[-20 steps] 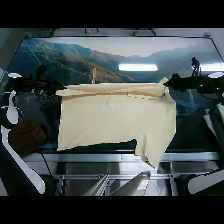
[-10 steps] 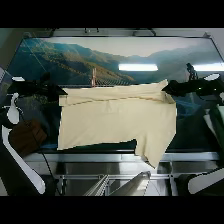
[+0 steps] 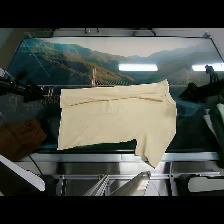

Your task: Fold the shirts.

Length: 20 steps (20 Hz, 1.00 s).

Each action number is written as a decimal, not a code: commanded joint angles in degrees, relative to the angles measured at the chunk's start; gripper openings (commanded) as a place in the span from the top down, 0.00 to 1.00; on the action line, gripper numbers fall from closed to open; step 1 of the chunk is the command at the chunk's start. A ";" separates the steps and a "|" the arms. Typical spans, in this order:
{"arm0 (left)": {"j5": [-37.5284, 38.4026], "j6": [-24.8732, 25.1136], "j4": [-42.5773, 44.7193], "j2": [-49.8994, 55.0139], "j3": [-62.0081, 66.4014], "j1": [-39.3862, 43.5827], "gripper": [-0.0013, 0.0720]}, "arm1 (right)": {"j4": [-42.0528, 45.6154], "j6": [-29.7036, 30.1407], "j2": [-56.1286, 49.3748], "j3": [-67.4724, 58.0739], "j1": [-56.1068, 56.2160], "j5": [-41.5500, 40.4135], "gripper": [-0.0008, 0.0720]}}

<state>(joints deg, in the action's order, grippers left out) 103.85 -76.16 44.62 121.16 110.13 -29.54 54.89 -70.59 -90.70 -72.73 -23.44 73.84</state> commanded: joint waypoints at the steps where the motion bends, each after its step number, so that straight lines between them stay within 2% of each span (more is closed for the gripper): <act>1: -2.40 0.55 4.76 -8.35 -6.49 -3.30 0.65 | 2.14 -4.74 10.21 13.64 -1.79 4.35 0.67; 2: -2.93 2.05 4.85 -10.91 -9.97 -3.72 0.65 | 2.60 -6.84 14.03 19.41 -1.90 2.58 0.65; 3: -3.98 3.72 5.22 -13.64 -14.16 -4.02 0.65 | 4.24 -9.60 17.18 24.46 -1.90 0.48 0.49; 4: -5.40 5.18 5.33 -16.74 -19.28 -4.04 0.65 | 6.10 -12.48 19.98 29.64 -1.88 -1.38 0.27; 5: -7.06 6.91 5.35 -19.50 -24.30 -4.07 0.65 | 6.62 -14.29 21.86 34.05 -1.88 -2.67 0.21; 8: -11.26 9.20 5.35 -24.98 -36.02 -4.04 0.65 | 4.44 -15.12 23.98 45.16 -1.77 -6.91 0.21; 13: -12.83 9.51 5.35 -28.41 -47.76 -4.04 0.65 | -11.85 -3.89 23.89 55.23 -1.68 -13.29 0.22; 16: -14.10 9.51 5.40 -28.61 -54.60 -3.76 0.65 | -12.55 -2.25 23.89 55.56 -1.68 -13.64 0.22; 20: -21.44 9.68 6.08 -28.59 -61.77 -1.25 0.65 | -12.31 -0.72 23.89 55.58 -1.68 -13.11 0.22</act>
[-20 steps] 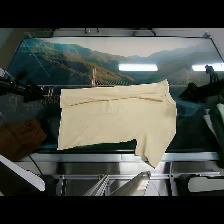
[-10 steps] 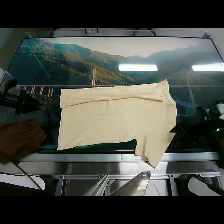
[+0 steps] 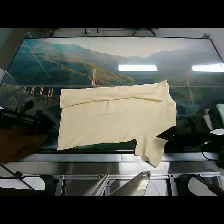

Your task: Fold the shirts.

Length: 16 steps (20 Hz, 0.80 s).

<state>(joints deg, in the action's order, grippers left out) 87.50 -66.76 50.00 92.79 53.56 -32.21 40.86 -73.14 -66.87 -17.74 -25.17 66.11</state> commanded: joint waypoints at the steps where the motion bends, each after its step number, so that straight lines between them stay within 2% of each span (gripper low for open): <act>1: -6.05 0.24 2.58 -0.22 -5.88 2.32 0.65 | 1.73 2.10 0.07 0.59 0.04 -5.27 0.22; 5: -6.75 -4.92 13.77 -0.22 -7.48 6.80 0.65 | 1.14 3.89 0.07 0.59 0.04 -5.16 0.22; 12: -6.45 -5.68 14.97 -0.22 -7.19 16.79 0.66 | 0.85 4.92 0.07 0.59 0.02 -4.59 0.22; 16: -2.95 -5.77 14.97 -0.24 0.76 17.22 0.66 | 0.87 4.92 0.07 0.59 0.02 -4.13 0.22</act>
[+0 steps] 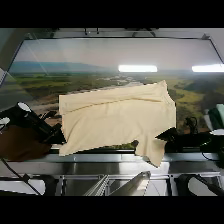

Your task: Fold the shirts.

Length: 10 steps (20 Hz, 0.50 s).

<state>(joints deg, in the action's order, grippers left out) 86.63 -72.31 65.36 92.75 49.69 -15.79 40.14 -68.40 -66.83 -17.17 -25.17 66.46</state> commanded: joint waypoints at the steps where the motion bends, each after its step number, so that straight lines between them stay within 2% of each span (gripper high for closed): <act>1: -0.15 -0.22 -0.37 -0.20 7.02 0.17 0.66 | 1.60 0.17 0.02 0.02 0.02 -4.26 0.22; 5: 4.48 -3.10 -0.39 -0.33 12.61 -3.13 0.66 | 1.60 0.68 0.02 0.02 0.02 -4.04 0.22; 8: 4.81 -3.13 -0.42 -0.72 10.82 -4.79 0.66 | 1.60 1.14 0.02 0.02 0.02 -3.85 0.22; 10: 7.58 -2.89 -0.44 -0.83 8.85 -5.16 0.66 | 1.60 1.18 0.02 0.02 0.02 -3.45 0.22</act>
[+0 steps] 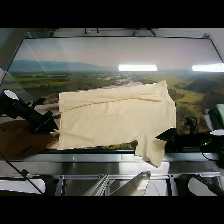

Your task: Fold the shirts.

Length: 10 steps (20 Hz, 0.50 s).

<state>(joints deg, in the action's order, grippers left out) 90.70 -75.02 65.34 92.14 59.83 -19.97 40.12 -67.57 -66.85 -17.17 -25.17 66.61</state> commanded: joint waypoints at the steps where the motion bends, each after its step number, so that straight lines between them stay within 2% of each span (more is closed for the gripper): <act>1: 4.48 -0.20 -0.39 -0.63 -2.82 -0.98 0.66 | 1.62 0.37 0.04 0.02 0.02 -3.61 0.22; 3: 3.10 0.11 -0.35 -2.45 -6.58 -0.85 0.66 | 1.62 0.37 0.04 0.02 0.02 -3.61 0.22; 7: -4.24 -0.11 1.73 -4.96 -10.32 -0.96 0.66 | 1.38 1.25 0.07 0.02 0.02 -3.23 0.22; 10: -8.07 -2.69 3.91 -4.94 -10.32 0.59 0.66 | 0.24 1.75 0.07 0.02 0.02 -1.99 0.21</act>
<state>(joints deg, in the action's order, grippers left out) 87.07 -76.07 67.18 87.70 50.41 -20.29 40.12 -66.35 -66.85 -17.15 -25.17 66.72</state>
